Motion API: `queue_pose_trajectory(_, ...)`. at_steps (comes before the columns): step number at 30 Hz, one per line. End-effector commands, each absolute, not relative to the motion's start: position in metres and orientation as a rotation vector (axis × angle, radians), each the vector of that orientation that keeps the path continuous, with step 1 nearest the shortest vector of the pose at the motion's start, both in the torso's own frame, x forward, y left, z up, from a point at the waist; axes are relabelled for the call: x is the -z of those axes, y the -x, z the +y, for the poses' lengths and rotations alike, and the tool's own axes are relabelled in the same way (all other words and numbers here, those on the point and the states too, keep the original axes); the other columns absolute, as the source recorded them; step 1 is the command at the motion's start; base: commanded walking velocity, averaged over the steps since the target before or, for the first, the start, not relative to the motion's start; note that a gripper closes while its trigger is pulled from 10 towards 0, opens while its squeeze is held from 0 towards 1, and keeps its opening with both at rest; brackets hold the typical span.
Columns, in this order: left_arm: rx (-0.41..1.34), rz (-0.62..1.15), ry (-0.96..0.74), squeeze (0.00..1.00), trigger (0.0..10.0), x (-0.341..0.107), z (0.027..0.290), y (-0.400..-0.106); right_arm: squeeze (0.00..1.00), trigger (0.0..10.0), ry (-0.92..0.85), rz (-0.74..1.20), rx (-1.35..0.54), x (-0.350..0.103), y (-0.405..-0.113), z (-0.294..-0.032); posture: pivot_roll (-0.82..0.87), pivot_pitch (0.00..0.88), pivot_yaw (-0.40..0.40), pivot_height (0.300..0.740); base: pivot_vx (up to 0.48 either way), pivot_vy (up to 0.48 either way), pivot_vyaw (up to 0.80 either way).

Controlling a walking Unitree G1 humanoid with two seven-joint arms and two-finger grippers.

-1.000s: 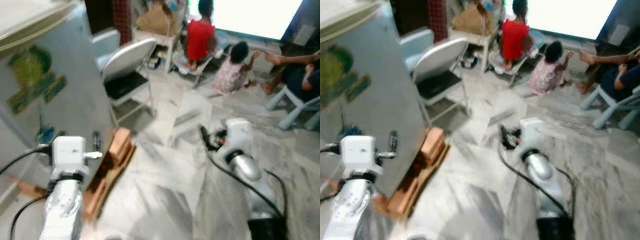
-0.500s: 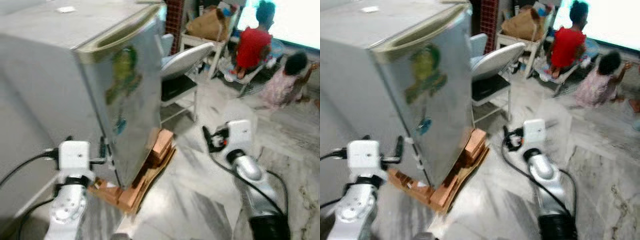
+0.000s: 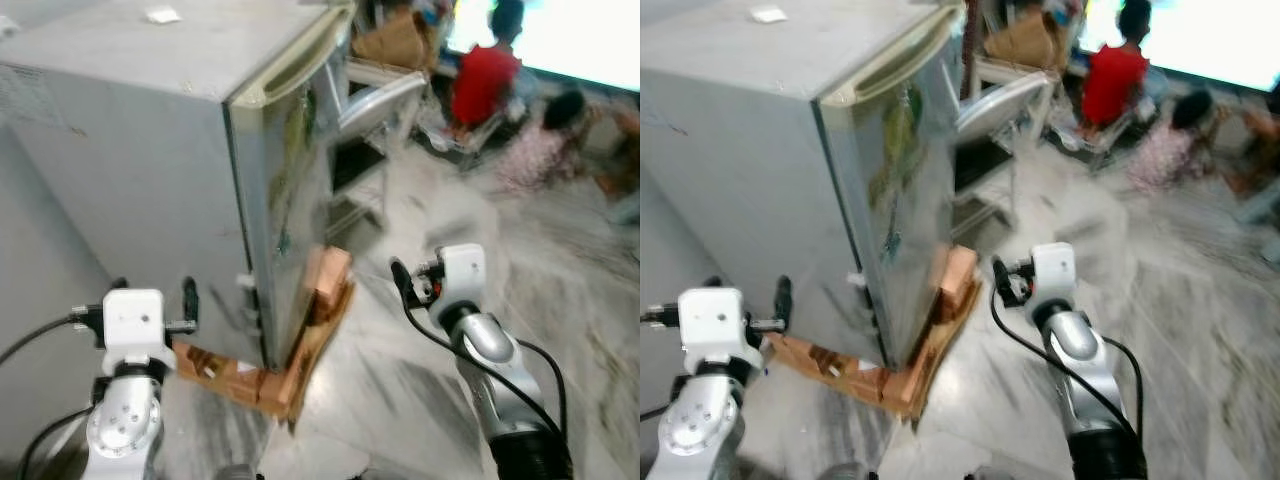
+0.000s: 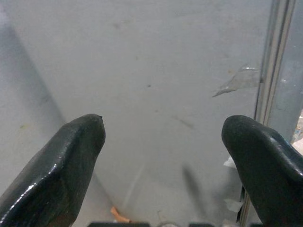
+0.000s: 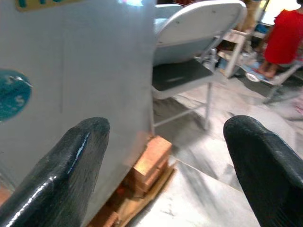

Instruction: Restocking fridge

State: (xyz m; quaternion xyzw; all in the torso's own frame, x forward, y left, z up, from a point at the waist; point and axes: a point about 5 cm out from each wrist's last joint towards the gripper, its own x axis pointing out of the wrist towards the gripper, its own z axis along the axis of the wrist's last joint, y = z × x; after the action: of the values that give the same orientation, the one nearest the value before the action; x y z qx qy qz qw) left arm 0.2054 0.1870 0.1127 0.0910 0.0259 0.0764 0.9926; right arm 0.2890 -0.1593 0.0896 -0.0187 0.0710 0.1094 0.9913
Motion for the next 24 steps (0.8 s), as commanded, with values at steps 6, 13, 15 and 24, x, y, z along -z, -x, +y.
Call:
queue_pose_trajectory(6, -0.111, 0.027, -0.148, 0.0, 10.0, -0.118, 0.178, -0.209, 0.0, 10.0, 0.063, 0.135, -0.206, -0.095, -0.294, -0.168, 0.07, 0.0, -0.059, 0.74, 0.0, 0.0, -0.8)
queue_pose_trajectory(13, -0.123, 0.022, -0.158, 0.0, 10.0, -0.118, 0.183, -0.211, 0.0, 10.0, 0.072, 0.139, -0.225, -0.094, -0.294, -0.164, 0.07, 0.0, -0.062, 0.74, 0.0, 0.0, -0.8)
queue_pose_trajectory(15, -0.107, 0.021, -0.138, 0.0, 10.0, -0.118, 0.182, -0.214, 0.0, 10.0, 0.07, 0.141, -0.234, -0.094, -0.294, -0.163, 0.07, 0.0, -0.064, 0.74, 0.0, 0.0, -0.8)
queue_pose_trajectory(24, -0.14, -0.016, -0.116, 0.0, 10.0, -0.126, 0.179, -0.242, 0.0, 10.0, 0.1, 0.163, -0.245, -0.087, -0.294, -0.161, 0.07, 0.0, -0.059, 0.74, 0.0, 0.0, -0.67)
